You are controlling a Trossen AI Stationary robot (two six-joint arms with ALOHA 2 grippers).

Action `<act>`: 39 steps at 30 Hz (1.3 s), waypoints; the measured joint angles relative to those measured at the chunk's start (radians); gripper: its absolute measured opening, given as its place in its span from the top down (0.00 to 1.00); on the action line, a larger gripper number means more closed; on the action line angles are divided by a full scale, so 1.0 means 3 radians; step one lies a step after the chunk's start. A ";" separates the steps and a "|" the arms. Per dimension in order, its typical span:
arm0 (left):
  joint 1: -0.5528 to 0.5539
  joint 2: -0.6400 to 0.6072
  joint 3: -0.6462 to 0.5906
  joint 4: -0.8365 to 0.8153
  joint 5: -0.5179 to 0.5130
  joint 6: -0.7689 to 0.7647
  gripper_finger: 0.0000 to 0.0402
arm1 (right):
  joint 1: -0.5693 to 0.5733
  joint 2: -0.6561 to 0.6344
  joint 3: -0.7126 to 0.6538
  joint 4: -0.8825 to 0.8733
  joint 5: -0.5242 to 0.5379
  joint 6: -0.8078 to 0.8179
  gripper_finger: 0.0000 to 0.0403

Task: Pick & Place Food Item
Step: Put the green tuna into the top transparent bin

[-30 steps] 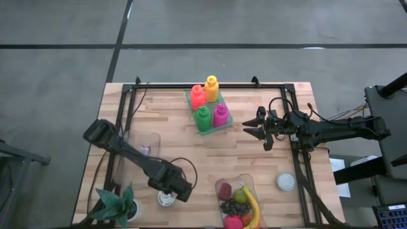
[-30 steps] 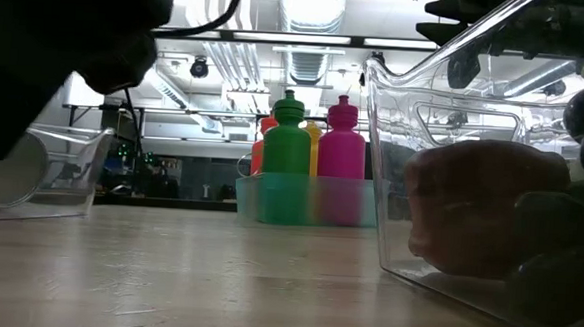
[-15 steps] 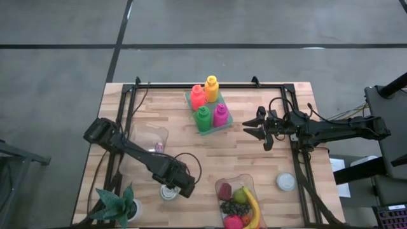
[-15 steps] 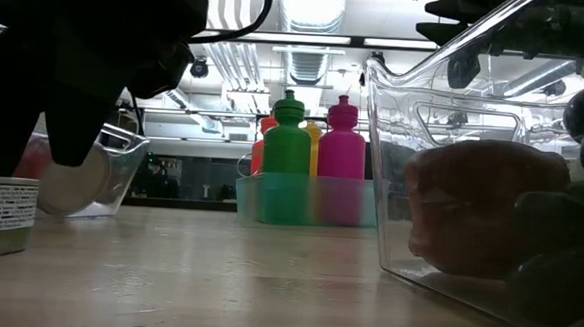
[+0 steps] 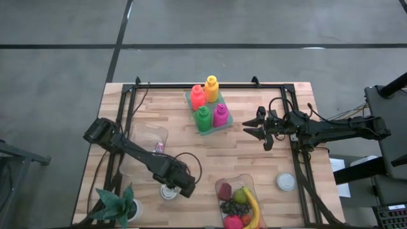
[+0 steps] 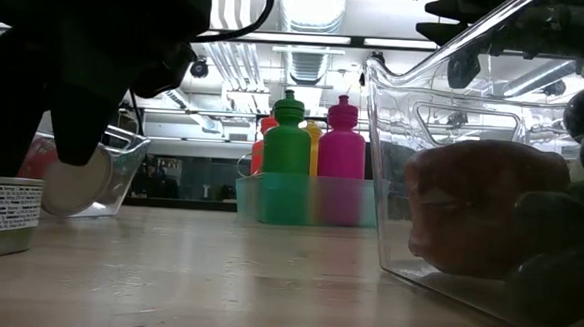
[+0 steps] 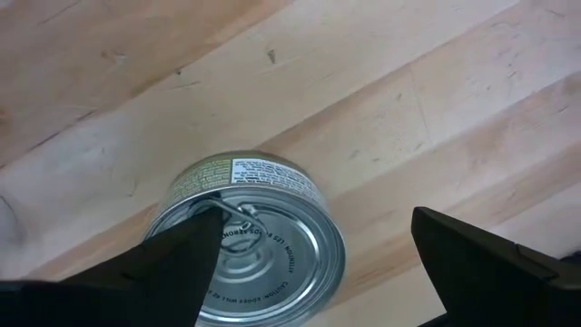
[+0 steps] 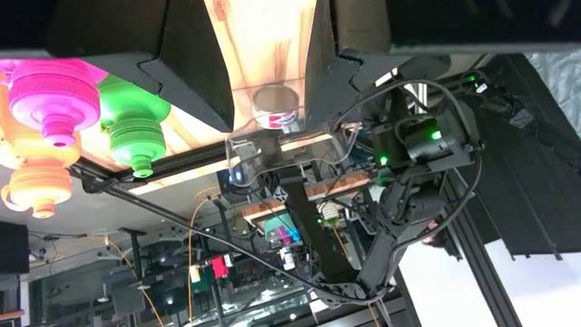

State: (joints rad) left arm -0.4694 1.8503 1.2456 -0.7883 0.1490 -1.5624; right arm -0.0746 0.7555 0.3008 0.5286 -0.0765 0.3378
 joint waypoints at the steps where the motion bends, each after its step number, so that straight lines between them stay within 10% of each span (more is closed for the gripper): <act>1: 0.0000 0.0000 0.0012 -0.0001 0.0000 0.0002 0.10 | 0.0000 0.0000 0.0000 0.0000 0.0000 0.0000 0.67; 13: 0.0000 0.0000 0.0524 -0.0689 -0.0015 0.0064 0.10 | 0.0000 0.0000 0.0000 0.0001 -0.0001 0.0000 0.67; 39: -0.0073 0.0506 0.0629 -0.0240 0.0229 0.0775 0.25 | 0.0000 0.0000 0.0000 0.0000 -0.0001 0.0000 0.67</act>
State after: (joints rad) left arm -0.4914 2.0021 1.4342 -0.8603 0.2176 -1.3300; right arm -0.0746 0.7555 0.3008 0.5287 -0.0767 0.3377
